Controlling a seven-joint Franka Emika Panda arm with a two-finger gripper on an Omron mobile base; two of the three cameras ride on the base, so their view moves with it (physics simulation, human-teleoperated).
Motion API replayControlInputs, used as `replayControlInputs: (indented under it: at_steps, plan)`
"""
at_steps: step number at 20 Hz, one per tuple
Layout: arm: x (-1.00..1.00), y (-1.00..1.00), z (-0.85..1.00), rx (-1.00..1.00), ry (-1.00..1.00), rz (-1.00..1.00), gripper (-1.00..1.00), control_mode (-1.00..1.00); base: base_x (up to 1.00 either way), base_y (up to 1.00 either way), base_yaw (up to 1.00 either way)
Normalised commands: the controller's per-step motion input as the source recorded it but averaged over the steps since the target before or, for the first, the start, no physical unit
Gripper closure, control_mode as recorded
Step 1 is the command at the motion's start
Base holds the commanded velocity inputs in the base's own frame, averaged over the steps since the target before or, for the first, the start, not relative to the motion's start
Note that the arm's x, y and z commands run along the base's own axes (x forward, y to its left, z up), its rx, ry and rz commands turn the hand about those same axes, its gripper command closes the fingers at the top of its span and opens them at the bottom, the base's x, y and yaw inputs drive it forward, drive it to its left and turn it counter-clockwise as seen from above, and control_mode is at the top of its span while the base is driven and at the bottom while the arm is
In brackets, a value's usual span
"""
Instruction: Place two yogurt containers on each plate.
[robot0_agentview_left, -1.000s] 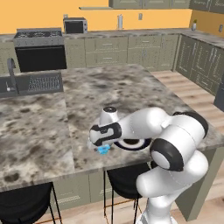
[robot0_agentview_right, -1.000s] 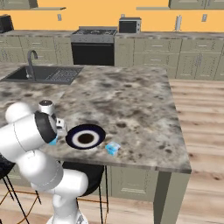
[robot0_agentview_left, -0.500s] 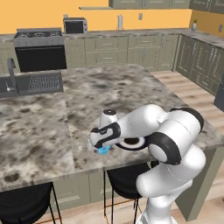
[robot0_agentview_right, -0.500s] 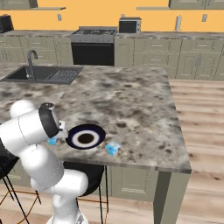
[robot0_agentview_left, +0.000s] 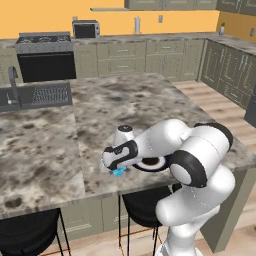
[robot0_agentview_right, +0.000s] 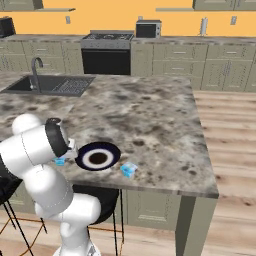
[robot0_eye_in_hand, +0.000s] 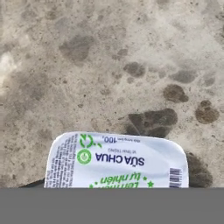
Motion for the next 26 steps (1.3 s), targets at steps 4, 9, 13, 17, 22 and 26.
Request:
replayControlInputs:
  at_steps: [4,9,13,17,22,26]
  plan:
    - [0.05,-0.08,0.91,0.0,0.0,0.0,1.0,-1.0,0.0,0.0,0.0]
    - [0.54,-0.67,0.81,0.0,0.01,-0.02,1.0,-1.0,0.0,0.0,0.0]
    - [0.6,-0.64,-0.01,-0.03,0.17,-0.06,1.0,-1.0,0.0,0.0,0.0]
    - [0.01,-0.14,-0.47,0.0,0.12,0.0,1.0,-1.0,0.0,0.0,0.0]
    - [0.06,-0.09,-0.34,0.0,0.01,0.0,1.0,-1.0,0.0,0.0,0.0]
    - [0.17,-0.25,-0.35,-0.01,0.02,-0.03,1.0,-1.0,0.0,0.0,0.0]
